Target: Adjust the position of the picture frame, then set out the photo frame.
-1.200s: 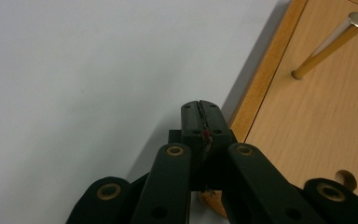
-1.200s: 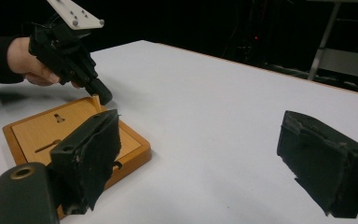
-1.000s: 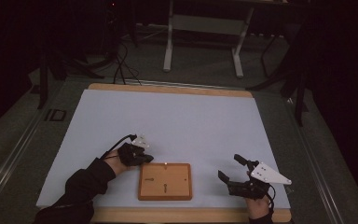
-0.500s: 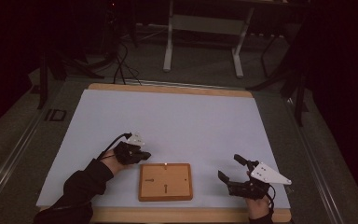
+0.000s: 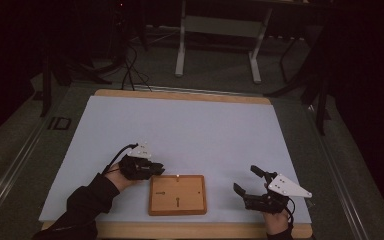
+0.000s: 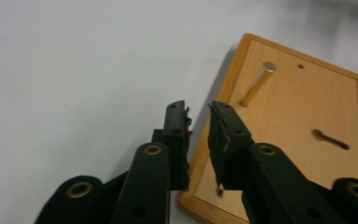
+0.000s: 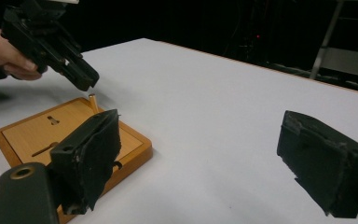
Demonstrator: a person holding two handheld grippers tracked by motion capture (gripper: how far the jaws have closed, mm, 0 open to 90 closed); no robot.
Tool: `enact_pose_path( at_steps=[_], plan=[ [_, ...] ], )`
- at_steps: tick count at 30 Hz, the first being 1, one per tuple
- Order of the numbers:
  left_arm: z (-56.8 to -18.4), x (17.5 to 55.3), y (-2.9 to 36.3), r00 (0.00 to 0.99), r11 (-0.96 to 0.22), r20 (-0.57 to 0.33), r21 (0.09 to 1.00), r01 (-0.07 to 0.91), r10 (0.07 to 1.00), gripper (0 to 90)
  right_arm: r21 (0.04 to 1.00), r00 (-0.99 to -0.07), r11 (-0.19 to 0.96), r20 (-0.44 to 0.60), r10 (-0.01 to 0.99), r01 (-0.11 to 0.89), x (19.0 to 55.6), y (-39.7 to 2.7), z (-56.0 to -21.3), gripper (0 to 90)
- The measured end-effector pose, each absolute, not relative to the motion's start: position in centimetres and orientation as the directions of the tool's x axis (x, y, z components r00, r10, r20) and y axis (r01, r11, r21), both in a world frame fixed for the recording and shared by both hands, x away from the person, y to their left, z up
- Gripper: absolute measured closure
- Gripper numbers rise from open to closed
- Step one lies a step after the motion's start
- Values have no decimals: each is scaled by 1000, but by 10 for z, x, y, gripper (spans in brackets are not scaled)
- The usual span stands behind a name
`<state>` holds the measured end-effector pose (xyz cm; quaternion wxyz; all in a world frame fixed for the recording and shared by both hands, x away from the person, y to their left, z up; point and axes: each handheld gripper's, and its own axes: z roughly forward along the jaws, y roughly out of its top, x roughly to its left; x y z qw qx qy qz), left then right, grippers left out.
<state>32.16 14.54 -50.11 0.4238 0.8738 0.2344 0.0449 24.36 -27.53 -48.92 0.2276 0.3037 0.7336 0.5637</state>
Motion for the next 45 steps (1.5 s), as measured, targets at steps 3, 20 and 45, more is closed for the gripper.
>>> enact_pose_path(
  at_steps=[3, 20, 45],
  plan=[
    [-500, 316, 144, 895, -513, -134, 779, 360, 426, 683, 965, -713, 179, 12, 701, 192, 244, -275, -489, 130],
    [-504, 289, 130, 898, -407, -176, 844, 348, 403, 477, 964, -722, 186, 11, 691, 193, 244, -270, -490, 131],
    [-503, 281, 97, 827, -430, -109, 813, 393, 551, 423, 963, -738, 196, 6, 674, 187, 244, -264, -491, 132]
  ],
)
